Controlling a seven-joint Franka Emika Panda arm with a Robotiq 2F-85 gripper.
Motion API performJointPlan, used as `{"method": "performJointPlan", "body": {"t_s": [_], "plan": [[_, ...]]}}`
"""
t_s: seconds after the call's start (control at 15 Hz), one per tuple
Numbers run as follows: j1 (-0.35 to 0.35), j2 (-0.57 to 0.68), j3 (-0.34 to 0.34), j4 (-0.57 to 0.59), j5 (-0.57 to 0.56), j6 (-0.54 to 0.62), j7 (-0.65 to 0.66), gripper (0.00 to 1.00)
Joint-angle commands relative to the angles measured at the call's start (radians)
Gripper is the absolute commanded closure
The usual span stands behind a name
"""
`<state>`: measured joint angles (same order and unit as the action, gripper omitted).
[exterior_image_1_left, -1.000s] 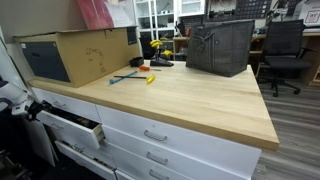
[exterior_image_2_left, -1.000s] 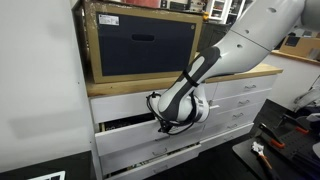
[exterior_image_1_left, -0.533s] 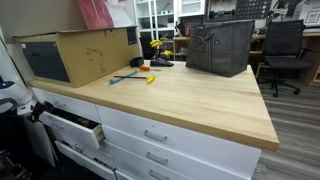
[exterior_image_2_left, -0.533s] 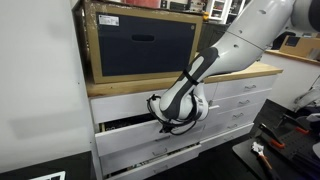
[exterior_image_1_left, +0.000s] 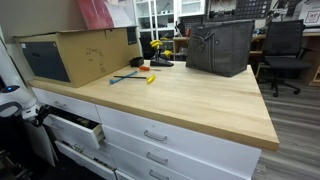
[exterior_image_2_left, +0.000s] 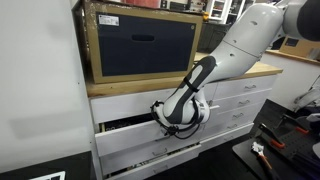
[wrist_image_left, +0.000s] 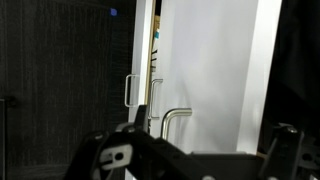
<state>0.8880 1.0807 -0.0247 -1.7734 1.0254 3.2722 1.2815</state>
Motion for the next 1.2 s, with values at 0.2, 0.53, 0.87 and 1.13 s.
{"method": "performJointPlan", "body": {"t_s": [0.2, 0.53, 0.87, 1.13], "plan": [[-0.025, -0.008, 0.084, 0.029, -0.003, -0.034, -0.005, 0.00], [0.003, 0.003, 0.148, 0.055, 0.001, -0.079, 0.018, 0.00], [0.159, -0.023, 0.061, 0.011, -0.001, -0.208, 0.174, 0.00], [0.378, -0.041, -0.122, -0.025, -0.061, -0.268, 0.338, 0.00]]}}
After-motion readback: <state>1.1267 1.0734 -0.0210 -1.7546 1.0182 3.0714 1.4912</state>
